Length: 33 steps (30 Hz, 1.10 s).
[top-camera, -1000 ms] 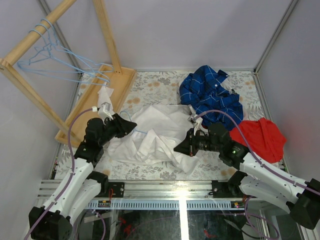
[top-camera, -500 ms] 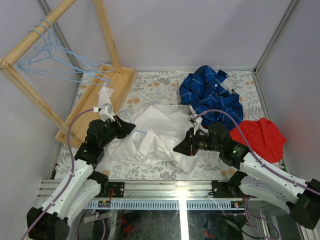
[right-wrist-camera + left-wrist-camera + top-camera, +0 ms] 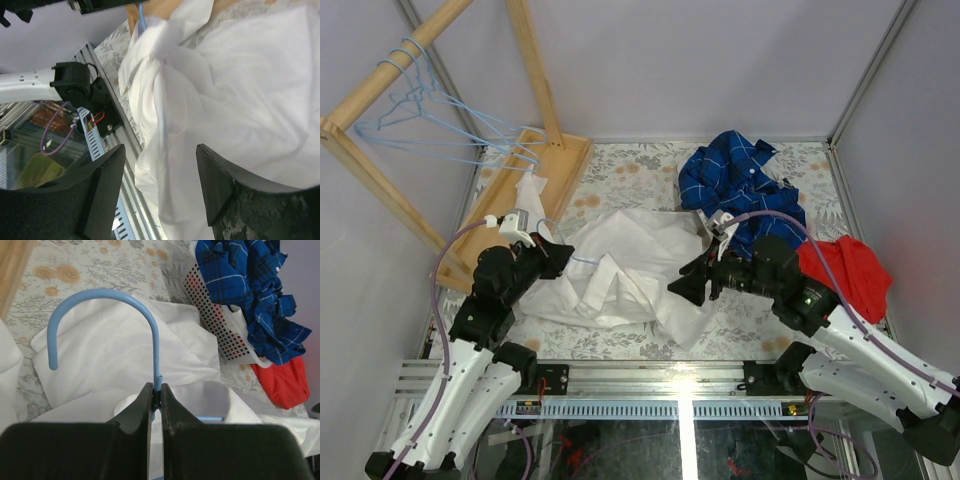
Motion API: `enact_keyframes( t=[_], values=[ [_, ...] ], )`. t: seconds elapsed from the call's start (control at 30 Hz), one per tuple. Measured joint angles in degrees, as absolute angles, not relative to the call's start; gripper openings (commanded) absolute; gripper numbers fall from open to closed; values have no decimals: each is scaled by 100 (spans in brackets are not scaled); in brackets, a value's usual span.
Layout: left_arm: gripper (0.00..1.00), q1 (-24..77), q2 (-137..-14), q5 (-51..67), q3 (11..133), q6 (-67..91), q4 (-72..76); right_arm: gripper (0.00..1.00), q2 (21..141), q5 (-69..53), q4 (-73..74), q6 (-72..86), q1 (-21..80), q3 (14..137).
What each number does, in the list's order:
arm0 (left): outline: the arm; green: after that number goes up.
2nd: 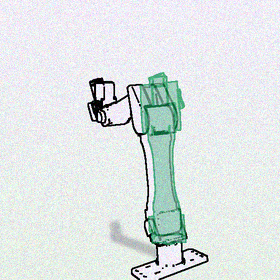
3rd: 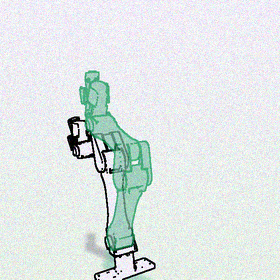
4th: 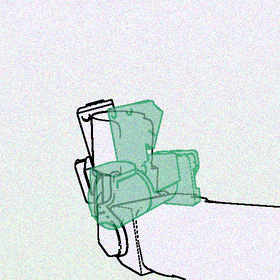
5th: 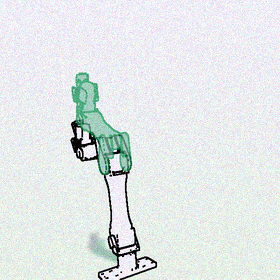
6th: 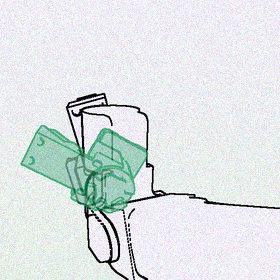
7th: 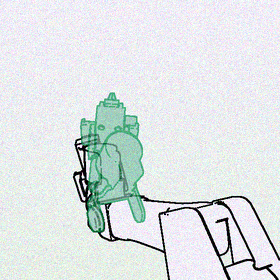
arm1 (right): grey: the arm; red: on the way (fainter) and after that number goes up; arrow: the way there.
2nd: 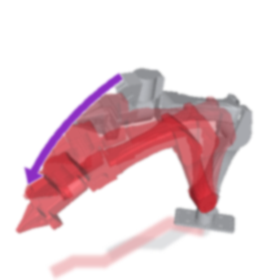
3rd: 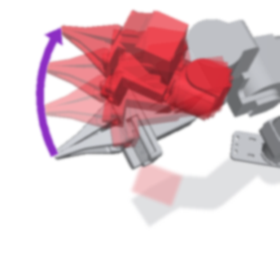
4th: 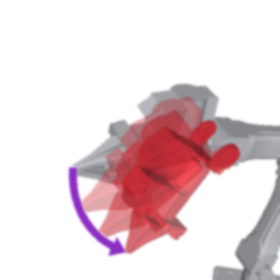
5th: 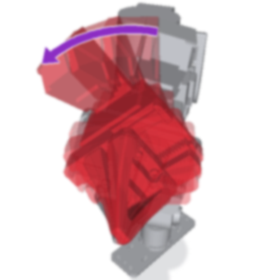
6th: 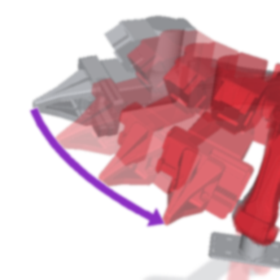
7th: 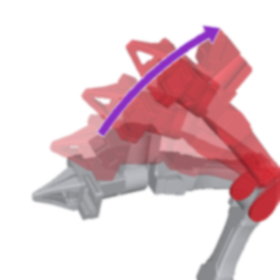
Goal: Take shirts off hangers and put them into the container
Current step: Remove the shirt from the hanger.
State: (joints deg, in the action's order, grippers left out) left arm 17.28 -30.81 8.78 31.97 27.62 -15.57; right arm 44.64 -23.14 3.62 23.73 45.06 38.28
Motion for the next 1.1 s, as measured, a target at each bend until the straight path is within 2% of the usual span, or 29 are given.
enact_keyframes(
  t=[0.1, 0.37, 0.47, 0.57, 0.7, 0.73, 0.8, 0.83, 0.9, 0.93, 1.1],
  values=[
    [0, 1728, -2995, 777, 3218, 2580, -1739, 65, 4613, -2239, 578, 1997, 4506, 4285],
    [0, 1728, -2985, 744, 3216, 2462, -1835, 51, 6152, -2349, 849, 1446, 4781, 5391],
    [0, 1728, -2958, 731, 3216, 2458, -1887, 32, 6667, -2215, 1031, 1334, 5124, 5439],
    [0, 1728, -2923, 698, 3216, 2456, -1935, 19, 6947, -1986, 1271, 1234, 5354, 5489],
    [0, 1728, -2932, 668, 3216, 2456, -1966, 11, 6921, -1608, 1350, 1240, 5428, 5535],
    [0, 1728, -2941, 663, 3216, 2460, -1966, 12, 6855, -1559, 1326, 1251, 5428, 5529],
    [0, 1737, -2967, 672, 3216, 2486, -1938, 25, 6657, -1549, 1179, 1310, 5443, 5441],
    [0, 1756, -2980, 681, 3216, 2499, -1925, 22, 6512, -1535, 1083, 1354, 5459, 5356],
    [0, 1758, -3000, 657, 3216, 2480, -1964, 5, 6270, -1481, 958, 1446, 5461, 5210],
    [0, 1758, -3000, 650, 3216, 2475, -1981, 1, 6165, -1450, 910, 1485, 5459, 5148],
    [0, 1763, -2998, 637, 3216, 2475, -2016, 0, 6055, -1437, 792, 1715, 5470, 5033]
  ],
)
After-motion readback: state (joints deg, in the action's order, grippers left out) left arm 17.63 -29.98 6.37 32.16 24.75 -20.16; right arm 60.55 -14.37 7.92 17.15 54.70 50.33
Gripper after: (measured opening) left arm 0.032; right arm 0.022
